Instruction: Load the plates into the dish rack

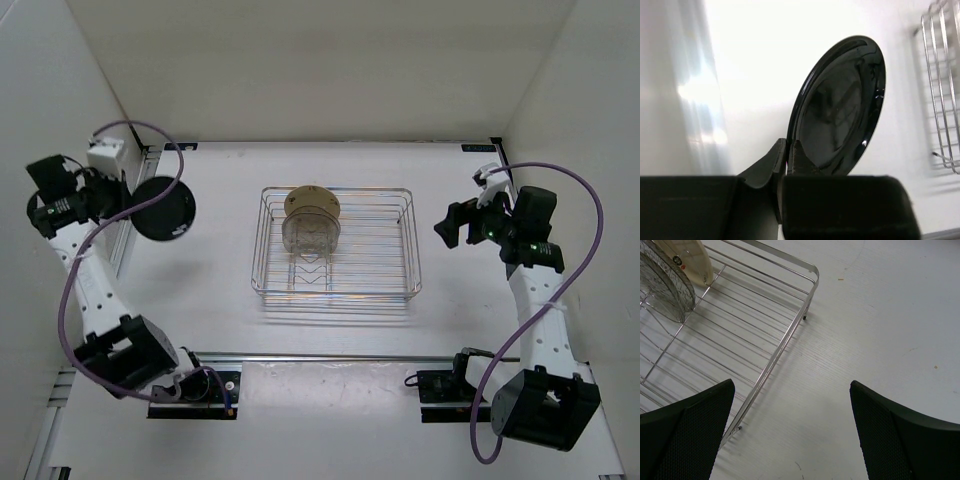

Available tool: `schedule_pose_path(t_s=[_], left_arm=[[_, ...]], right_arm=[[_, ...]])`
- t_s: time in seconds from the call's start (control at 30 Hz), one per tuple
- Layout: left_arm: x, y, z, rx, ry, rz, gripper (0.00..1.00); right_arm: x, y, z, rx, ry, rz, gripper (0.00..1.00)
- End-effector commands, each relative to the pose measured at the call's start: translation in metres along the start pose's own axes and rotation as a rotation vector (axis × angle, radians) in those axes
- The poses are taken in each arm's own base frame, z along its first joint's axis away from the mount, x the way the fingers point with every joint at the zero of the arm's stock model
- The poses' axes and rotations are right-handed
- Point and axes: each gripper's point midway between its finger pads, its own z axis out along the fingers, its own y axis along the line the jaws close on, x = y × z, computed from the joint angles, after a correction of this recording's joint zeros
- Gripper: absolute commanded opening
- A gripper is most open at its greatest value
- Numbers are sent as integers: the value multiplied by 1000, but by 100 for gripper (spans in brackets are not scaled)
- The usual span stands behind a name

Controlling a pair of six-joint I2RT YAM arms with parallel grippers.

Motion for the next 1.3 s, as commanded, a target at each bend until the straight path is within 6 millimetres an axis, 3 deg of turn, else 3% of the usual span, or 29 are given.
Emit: schedule_pose_path(t_s=[0.0,0.07,0.13,0.23,0.37,0.47,0.6,0.93,0.97,1.07,1.27], left_arm=[[-61,-9,-54,-94,-99,143,11],[-94,-18,-76,-143,-164,252,11],[-108,-29,-84,-167,-183,331,11],[-124,-63,-87,-133,-222,484,11],[-124,-85,-87,-172,-223,655,11],[-116,-95,-74,-183,-205,822,11],[-128,-116,-71,-167,-253,933,11],[-153,-194,-54,-15,-339,1097,11],[-158,-208,-55,12,-369,1116,11],[-157,-227,-43,41,-361,1153,11],[-152,-282,-16,152,-354,1192,11]], right_arm=[[-5,-1,-2,9,-32,-35,99],[-1,1,-1,-2,-26,-29,99],[3,1,0,-4,-19,-23,99],[1,0,0,-2,-26,-29,99],[5,1,1,-4,-19,-32,99],[5,1,1,-4,-19,-32,99],[5,-1,1,4,-16,-32,99],[4,-6,2,20,-4,-17,99],[0,-8,1,31,-9,-23,99],[4,-8,3,26,6,-12,99],[0,-8,2,29,-1,-17,99]])
